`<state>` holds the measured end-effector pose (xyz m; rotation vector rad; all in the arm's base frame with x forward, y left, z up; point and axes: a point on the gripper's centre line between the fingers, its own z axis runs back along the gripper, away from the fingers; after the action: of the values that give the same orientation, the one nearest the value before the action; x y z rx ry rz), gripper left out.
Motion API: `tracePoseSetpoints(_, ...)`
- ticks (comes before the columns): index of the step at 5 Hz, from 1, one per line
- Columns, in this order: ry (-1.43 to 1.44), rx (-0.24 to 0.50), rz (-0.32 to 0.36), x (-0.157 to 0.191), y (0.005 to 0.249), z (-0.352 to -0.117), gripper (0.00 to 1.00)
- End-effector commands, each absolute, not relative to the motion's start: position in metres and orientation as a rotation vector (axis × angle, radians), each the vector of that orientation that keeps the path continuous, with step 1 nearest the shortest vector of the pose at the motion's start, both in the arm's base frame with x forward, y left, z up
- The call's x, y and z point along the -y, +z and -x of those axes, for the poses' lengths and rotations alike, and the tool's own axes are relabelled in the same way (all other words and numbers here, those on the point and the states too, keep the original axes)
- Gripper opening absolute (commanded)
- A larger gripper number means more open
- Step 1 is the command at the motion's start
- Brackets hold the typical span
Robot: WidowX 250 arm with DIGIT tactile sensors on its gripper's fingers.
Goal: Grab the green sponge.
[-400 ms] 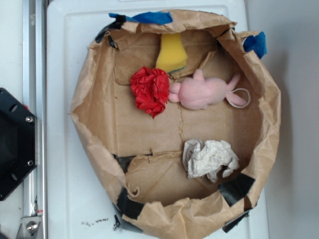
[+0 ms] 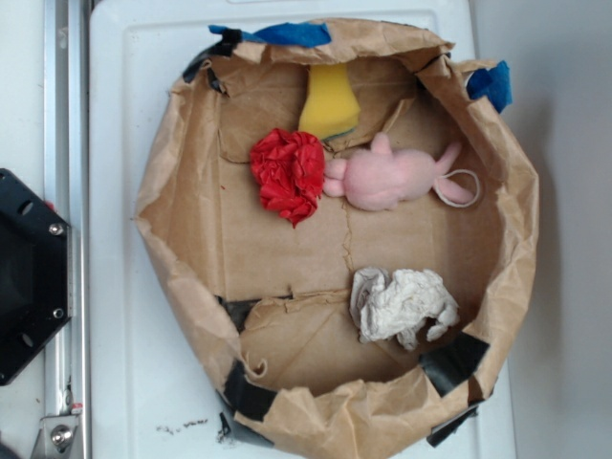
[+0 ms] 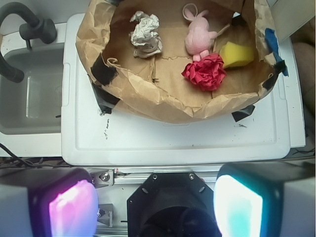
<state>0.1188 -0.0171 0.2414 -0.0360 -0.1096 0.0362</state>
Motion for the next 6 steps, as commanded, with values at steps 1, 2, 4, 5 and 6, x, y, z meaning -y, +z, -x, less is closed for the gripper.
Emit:
tracePoseSetpoints(1,0.147,0.113,0.052,0.014,0.227,-0.175,1.0)
tracePoseSetpoints(2,0.232,0.112,0.046,0.005,0.211,-0.199,1.0)
tracePoseSetpoints(4,0.357,0.118,0.034,-0.007,0.187,-0.233,1.0)
tracePoseSetpoints(5,0.607,0.174,0.07,-0.014,0.174,-0.242,1.0)
tracePoseSetpoints(6,0.848,0.266,0.082,-0.02,0.165,-0.249,1.0)
